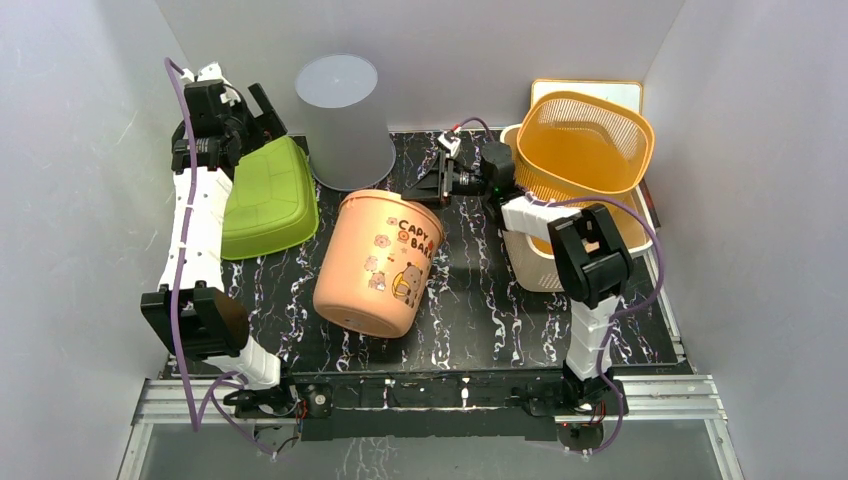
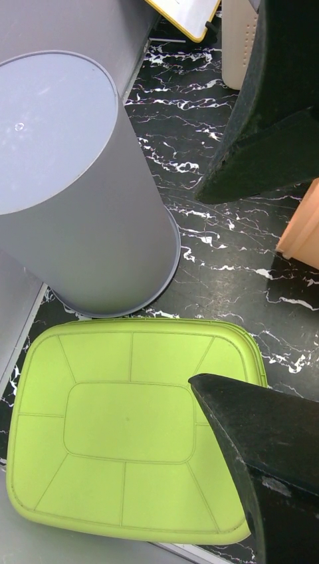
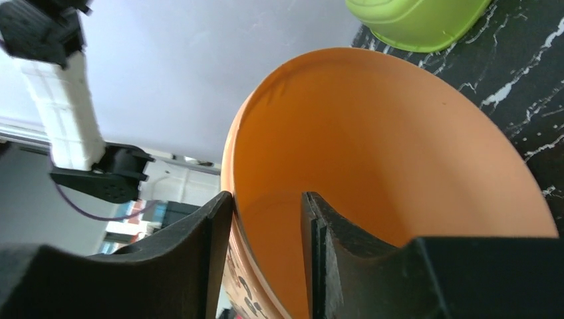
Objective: Turn the large container upside down
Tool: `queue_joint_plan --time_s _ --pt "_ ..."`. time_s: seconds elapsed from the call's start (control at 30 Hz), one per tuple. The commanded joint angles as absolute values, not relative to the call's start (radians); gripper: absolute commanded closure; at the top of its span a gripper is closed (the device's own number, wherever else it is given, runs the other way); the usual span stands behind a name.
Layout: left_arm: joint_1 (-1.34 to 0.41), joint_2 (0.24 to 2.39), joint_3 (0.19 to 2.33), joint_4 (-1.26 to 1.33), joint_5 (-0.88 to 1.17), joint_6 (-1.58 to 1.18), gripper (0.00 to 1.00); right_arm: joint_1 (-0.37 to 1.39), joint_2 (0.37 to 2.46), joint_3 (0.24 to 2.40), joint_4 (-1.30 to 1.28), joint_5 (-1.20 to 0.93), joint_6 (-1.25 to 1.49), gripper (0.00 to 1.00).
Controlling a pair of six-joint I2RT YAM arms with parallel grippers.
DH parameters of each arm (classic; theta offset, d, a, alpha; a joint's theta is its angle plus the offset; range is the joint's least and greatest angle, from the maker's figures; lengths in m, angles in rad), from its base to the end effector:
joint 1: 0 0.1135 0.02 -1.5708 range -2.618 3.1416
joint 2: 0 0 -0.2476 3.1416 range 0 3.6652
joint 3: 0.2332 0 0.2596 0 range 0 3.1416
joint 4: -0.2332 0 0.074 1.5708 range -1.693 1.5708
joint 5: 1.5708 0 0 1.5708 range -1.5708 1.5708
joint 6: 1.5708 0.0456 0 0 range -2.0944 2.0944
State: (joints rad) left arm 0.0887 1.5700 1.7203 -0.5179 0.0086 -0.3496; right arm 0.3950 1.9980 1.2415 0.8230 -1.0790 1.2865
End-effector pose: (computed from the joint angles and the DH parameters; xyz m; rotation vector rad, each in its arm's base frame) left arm 0.3707 0.0326 0.4153 -0.4167 1.8975 -0.1818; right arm 0.3932 0.2075 0.2155 -0.2455 1.9772 2.0066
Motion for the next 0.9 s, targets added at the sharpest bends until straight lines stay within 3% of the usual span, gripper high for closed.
queue_joint_plan --time_s 0.0,0.1,0.33,0.87 --pt "0.091 1.551 1.720 -0.518 0.021 -0.335 0.02 0.447 1.889 1.341 0.275 -1.105 0.850 0.57" --pt "0.091 1.547 1.717 -0.517 0.026 -0.337 0.02 0.461 1.867 1.428 0.023 -1.066 0.617 0.54" --pt "0.092 1.529 1.697 -0.515 0.031 -0.342 0.02 0.508 1.830 1.449 -0.151 -1.077 0.475 0.53" --pt "0.091 1.502 1.672 -0.519 0.041 -0.332 0.02 0.532 1.748 1.577 -0.189 -1.039 0.416 0.39"
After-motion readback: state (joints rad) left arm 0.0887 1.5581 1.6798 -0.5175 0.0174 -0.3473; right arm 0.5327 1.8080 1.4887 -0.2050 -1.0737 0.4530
